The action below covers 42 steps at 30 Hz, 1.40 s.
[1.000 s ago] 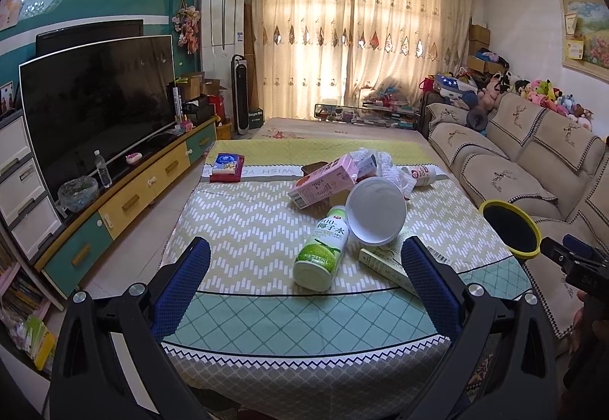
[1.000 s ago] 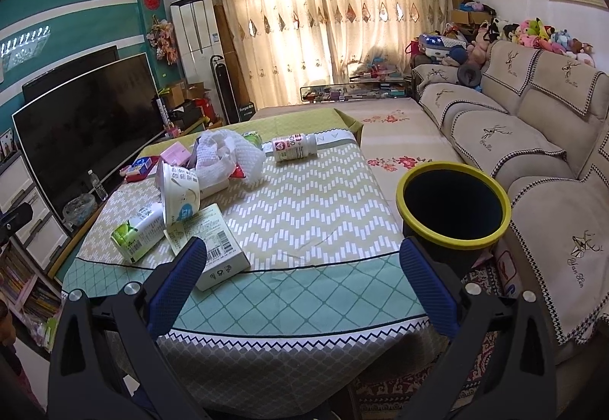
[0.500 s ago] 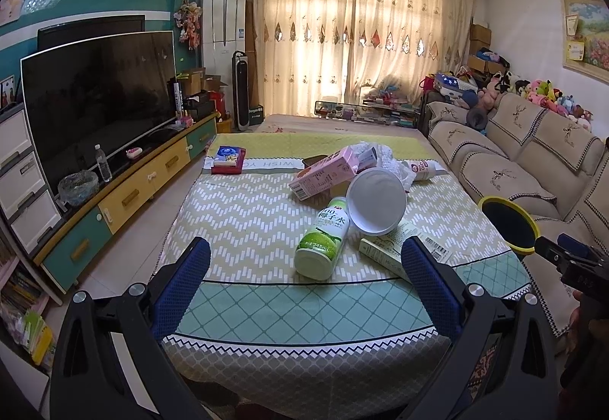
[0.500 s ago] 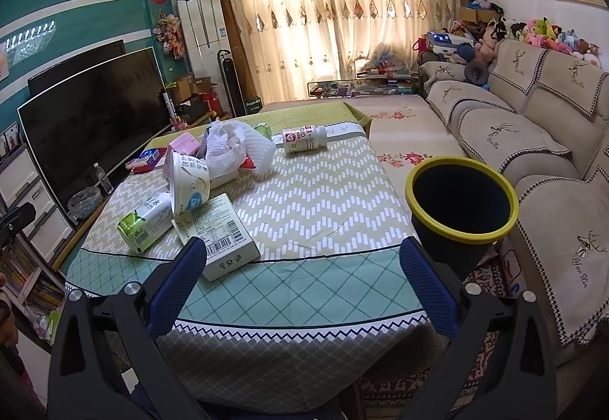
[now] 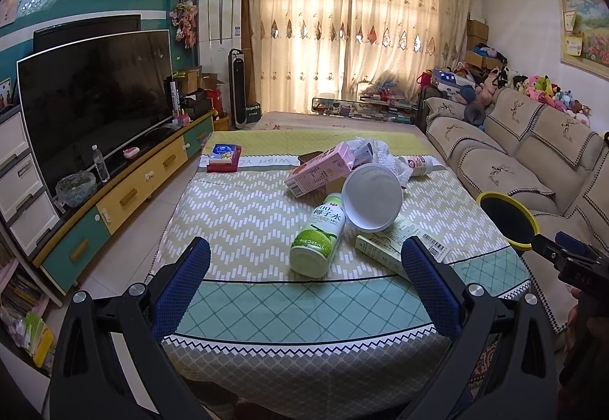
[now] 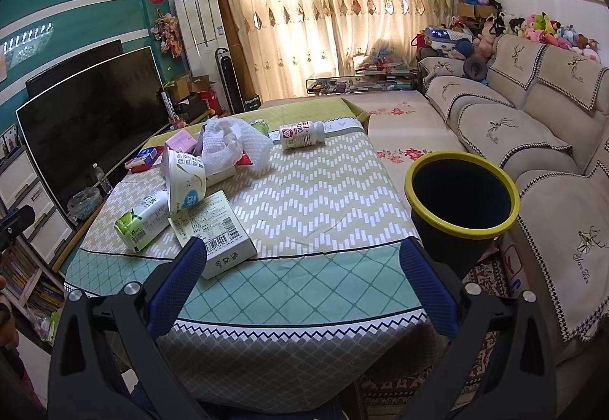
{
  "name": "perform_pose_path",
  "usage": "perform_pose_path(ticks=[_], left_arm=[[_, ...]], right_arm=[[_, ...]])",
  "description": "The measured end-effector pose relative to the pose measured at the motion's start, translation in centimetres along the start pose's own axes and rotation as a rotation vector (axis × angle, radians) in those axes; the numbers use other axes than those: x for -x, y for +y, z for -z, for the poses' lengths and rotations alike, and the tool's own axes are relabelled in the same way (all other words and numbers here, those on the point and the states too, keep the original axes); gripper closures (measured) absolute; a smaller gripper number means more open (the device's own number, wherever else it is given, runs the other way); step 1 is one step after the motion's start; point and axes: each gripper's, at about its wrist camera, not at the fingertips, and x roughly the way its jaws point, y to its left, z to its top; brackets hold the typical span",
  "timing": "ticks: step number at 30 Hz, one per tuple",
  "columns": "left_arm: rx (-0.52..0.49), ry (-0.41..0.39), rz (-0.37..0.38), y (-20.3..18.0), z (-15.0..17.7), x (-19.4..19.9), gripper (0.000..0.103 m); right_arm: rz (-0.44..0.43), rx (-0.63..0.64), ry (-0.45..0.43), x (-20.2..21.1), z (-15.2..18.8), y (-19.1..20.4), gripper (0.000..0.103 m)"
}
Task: Collect trash
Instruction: 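Move the right tool toward the white plastic cup on the table, then grasp the white plastic cup with the right tool and lift it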
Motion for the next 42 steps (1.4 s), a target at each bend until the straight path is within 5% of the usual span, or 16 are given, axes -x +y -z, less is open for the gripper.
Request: perform_pose_path(ticks=[29,42], left_arm=[[-0.003,0.035,0.004,-0.3,-0.1,-1.5,0.004],[0.022,0.043,-0.017,0.7,-0.5,-3.7,0.004]], right_arm=[[0.0,0.009,0.03,-1.4,0.4,0.1,0.006],[-0.109,0.147,0.056,-6.2,-2.3,6.2,0.006]])
